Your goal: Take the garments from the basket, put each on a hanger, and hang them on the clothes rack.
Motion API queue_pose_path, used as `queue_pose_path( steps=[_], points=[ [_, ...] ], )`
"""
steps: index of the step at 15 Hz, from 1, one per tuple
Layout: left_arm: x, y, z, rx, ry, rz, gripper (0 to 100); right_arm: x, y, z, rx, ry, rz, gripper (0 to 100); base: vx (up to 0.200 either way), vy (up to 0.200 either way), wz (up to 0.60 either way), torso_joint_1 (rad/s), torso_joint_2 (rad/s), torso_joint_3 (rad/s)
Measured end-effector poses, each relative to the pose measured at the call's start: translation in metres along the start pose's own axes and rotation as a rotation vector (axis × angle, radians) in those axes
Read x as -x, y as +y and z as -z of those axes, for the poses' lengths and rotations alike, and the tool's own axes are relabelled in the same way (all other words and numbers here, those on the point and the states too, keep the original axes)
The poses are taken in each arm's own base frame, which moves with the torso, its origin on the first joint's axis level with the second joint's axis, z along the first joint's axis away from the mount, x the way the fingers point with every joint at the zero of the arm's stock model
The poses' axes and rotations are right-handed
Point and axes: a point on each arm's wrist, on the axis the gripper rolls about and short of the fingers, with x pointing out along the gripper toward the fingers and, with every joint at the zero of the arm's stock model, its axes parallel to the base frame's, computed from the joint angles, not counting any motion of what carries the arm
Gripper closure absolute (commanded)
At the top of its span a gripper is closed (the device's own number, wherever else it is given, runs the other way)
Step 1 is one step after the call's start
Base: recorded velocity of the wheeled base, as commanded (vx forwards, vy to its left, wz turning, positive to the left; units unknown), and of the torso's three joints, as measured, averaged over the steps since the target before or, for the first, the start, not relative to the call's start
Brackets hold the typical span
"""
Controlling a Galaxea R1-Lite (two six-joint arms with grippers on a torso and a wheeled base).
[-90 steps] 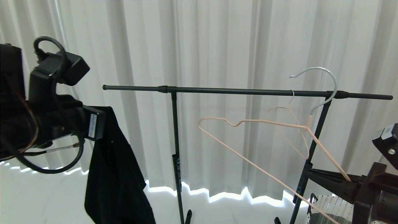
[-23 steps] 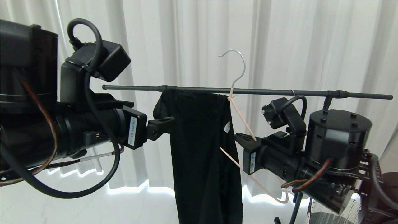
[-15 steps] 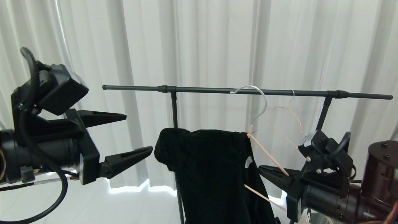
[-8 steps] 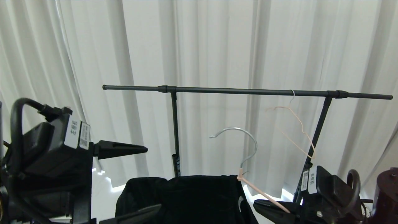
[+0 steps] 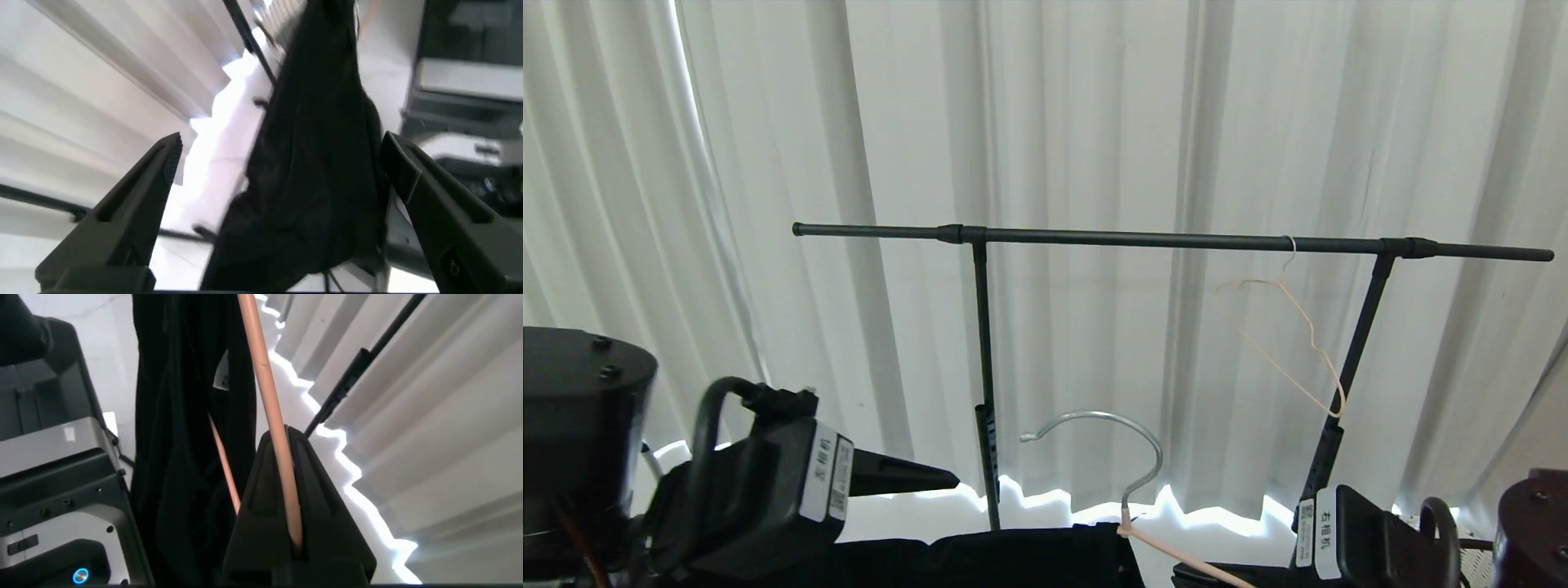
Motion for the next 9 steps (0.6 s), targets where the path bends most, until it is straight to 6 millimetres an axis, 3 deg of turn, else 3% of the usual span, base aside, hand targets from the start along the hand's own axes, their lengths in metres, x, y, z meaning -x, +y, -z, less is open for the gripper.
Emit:
queue_pose_path(
  steps=[7,8,9],
  points=[
    [-0.015,0.004,0.008,0.036,0.055,0.036,0,-0.002,0.008,-0.007,0.045,-0.046,-0.031,100,0.0,0.0,0.0,0.0,0.0,0.0],
    [-0.016,0.005,0.008,0.037,0.057,0.037,100,-0.003,0.008,-0.007,0.048,-0.051,-0.032,100,0.0,0.0,0.0,0.0,0.0,0.0],
    [-0.017,0.005,0.008,0.037,0.058,0.039,100,-0.004,0.008,-0.007,0.049,-0.056,-0.032,100,0.0,0.0,0.0,0.0,0.0,0.0]
  ],
)
